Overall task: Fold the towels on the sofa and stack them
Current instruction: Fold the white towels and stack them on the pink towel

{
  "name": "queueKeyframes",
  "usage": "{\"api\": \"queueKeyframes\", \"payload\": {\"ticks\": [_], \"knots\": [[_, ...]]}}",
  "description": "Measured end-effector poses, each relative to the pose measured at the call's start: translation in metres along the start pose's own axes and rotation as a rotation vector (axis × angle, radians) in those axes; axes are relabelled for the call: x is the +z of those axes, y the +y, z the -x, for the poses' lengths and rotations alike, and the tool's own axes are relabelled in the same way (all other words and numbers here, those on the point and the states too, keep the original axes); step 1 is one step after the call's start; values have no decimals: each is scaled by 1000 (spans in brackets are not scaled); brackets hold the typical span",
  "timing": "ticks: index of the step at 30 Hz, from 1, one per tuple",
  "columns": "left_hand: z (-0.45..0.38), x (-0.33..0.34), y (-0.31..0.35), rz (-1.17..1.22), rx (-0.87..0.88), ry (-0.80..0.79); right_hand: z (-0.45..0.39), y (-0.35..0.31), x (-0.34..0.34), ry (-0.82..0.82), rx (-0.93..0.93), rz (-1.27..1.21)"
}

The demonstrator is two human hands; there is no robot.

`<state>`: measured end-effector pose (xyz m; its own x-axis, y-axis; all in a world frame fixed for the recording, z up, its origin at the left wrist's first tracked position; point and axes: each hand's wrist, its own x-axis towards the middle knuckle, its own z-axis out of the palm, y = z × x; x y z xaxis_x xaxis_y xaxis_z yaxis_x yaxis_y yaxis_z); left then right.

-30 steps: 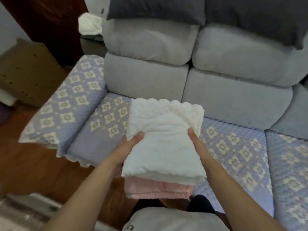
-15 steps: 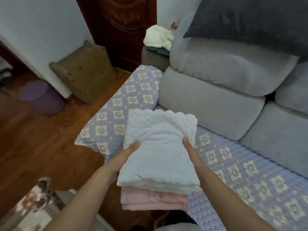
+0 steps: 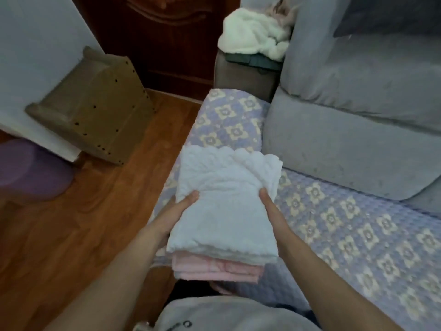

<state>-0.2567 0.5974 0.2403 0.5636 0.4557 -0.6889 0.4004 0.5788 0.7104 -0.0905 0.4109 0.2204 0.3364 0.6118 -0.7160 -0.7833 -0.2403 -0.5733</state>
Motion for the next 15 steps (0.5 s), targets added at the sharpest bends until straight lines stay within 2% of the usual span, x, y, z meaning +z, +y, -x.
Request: {"api": "queueKeyframes", "payload": {"ticks": [4, 7, 11, 15], "knots": [[-61, -43, 62, -94, -47, -99, -38, -12, 59, 84, -13, -117], [-117, -54, 129, -150, -39, -198, -73, -61, 86, 110, -142, -161], [-212, -41, 209, -272, 45, -311, -147, -138, 86, 114, -293, -190], [-322, -33, 214, -381, 61, -291, -253, -160, 64, 245, -269, -6]]}}
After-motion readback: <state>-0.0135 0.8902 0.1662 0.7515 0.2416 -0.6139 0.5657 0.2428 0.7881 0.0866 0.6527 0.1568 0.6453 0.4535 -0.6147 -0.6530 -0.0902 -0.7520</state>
